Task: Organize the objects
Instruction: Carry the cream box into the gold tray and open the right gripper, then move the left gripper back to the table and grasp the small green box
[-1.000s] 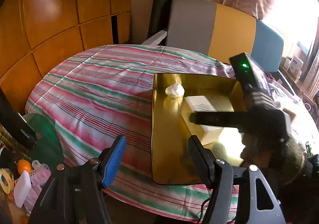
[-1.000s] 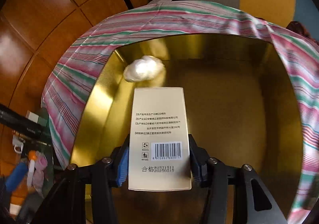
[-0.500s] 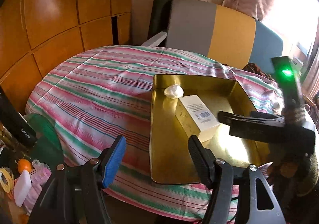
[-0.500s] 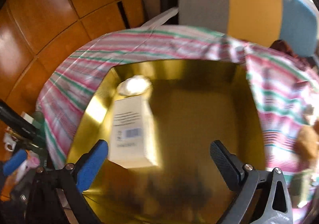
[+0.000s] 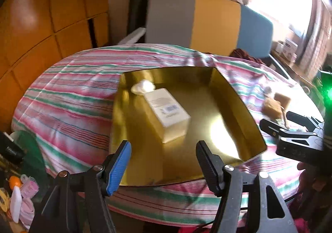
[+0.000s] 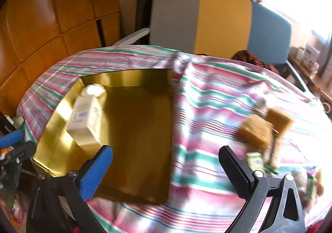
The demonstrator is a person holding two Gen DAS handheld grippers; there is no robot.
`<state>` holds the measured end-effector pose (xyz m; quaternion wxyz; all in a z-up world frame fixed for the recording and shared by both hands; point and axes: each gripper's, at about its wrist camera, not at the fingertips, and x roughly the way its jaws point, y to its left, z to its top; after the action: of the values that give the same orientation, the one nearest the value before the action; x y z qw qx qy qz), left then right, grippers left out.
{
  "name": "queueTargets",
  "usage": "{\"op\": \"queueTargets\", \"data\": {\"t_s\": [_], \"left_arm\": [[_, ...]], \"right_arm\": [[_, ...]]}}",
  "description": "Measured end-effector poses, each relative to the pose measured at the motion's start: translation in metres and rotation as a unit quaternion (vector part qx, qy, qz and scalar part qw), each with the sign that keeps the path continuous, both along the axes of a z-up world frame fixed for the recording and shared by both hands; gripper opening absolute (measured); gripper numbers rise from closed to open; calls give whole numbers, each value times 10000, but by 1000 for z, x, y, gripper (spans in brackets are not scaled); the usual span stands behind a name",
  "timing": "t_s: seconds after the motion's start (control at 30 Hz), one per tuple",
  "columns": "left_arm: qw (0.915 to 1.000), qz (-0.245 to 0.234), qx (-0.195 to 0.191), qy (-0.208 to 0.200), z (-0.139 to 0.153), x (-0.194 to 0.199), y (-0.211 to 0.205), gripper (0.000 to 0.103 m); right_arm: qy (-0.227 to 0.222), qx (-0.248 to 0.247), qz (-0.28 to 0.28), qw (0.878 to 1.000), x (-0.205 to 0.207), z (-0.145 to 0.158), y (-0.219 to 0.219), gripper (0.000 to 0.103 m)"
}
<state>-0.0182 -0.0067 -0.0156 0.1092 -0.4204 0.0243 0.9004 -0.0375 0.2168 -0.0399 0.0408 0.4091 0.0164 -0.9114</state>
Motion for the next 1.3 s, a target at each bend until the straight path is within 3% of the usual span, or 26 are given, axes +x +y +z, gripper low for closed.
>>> {"op": "queueTargets", "data": {"t_s": [0.2,0.4,0.67,0.77,0.83,0.93,1.07,1.13,1.3], "left_arm": [[9977,-652,133,-162,-3,5,40,66],[9883,-1502,159,-220,-2,9,96,65],[9682,-2450,51,-502,-13,10,184,64],[9583,-2768,40,-709,-23,7,216,64],[9545,-2852,81,-869,-30,3,233,64],[9517,-2864,159,-1097,-40,-5,257,64],[9535,-2720,185,-1282,-53,-19,285,64],[9551,-2602,196,-1406,-63,-28,297,64],[9558,-2366,370,-1705,-82,-47,313,64]], "right_arm": [[-150,-67,-535,9984,27,-6,62,103],[-276,-101,-1476,9886,65,-3,157,103],[-260,-332,-2967,9540,122,4,280,103],[-112,-1168,-3167,9412,132,2,306,103],[-87,-1338,-3201,9378,132,0,309,103],[49,-1411,-3022,9427,131,4,303,103],[231,-1774,-2709,9458,133,5,303,103],[384,-2008,-2805,9378,140,4,308,103],[758,-2972,-3150,8982,158,-3,336,103]]}}
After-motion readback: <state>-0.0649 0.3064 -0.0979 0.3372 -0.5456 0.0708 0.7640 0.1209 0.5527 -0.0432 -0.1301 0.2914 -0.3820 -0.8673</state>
